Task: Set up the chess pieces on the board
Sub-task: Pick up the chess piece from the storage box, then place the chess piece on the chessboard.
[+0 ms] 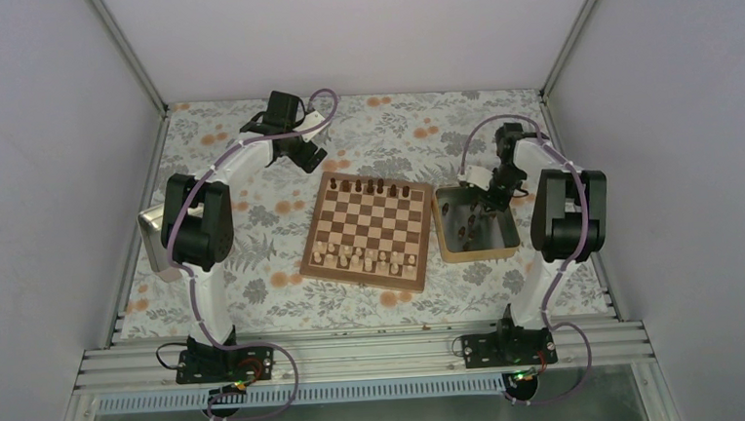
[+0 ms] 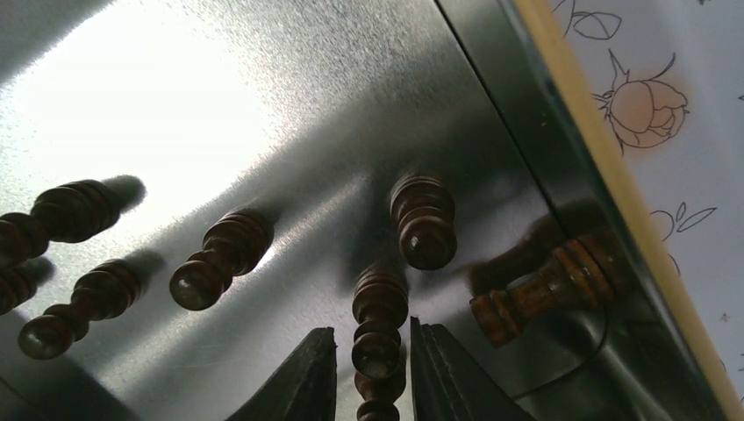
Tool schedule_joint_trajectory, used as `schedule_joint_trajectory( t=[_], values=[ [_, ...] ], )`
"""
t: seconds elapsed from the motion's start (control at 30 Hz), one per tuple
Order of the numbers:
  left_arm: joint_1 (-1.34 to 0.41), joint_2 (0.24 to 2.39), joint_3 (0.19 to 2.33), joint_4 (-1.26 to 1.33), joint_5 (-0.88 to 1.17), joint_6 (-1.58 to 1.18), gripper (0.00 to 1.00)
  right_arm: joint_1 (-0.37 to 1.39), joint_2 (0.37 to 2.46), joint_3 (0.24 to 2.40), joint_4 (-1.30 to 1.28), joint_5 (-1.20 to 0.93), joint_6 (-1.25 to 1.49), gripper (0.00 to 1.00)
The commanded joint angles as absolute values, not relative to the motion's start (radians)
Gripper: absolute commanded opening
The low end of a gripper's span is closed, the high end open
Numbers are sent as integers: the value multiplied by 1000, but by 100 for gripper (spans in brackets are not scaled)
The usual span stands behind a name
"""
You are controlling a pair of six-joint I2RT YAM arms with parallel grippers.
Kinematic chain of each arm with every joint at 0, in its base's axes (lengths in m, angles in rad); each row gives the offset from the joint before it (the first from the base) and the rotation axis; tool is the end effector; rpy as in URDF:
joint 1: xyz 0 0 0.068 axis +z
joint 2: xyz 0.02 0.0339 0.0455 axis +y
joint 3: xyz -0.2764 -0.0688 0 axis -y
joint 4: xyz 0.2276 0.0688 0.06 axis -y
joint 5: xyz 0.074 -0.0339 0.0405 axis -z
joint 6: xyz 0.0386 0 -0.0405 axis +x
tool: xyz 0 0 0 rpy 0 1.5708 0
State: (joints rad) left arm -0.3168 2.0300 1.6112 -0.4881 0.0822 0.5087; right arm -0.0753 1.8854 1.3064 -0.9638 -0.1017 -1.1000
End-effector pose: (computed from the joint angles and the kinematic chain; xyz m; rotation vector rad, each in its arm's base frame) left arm 0.4211 -0.1414 0.2349 1.0242 2.2515 -0.0196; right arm 0.3314 -0.0211 0.1897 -1.5021 2.6661 0.1059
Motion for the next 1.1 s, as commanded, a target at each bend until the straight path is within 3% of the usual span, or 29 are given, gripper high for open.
schedule_joint_trajectory(
  t=[0.0,0.23,0.63,1.07],
  values=[
    [-318,2013,1606,-481,89,512,100,-86,1898,1302,-963,-129,-1111,22],
    [-320,2014,1606,-480,85,512,100,-85,1862,1314,-982,-153,-1118,5],
    [-318,2009,1609,-483,88,512,100,-36,1808,1477,-1092,-155,-1111,4],
    [-278,1979,1621,-498,37,538,100,312,2034,2009,-1206,-170,-1077,4]
  ],
)
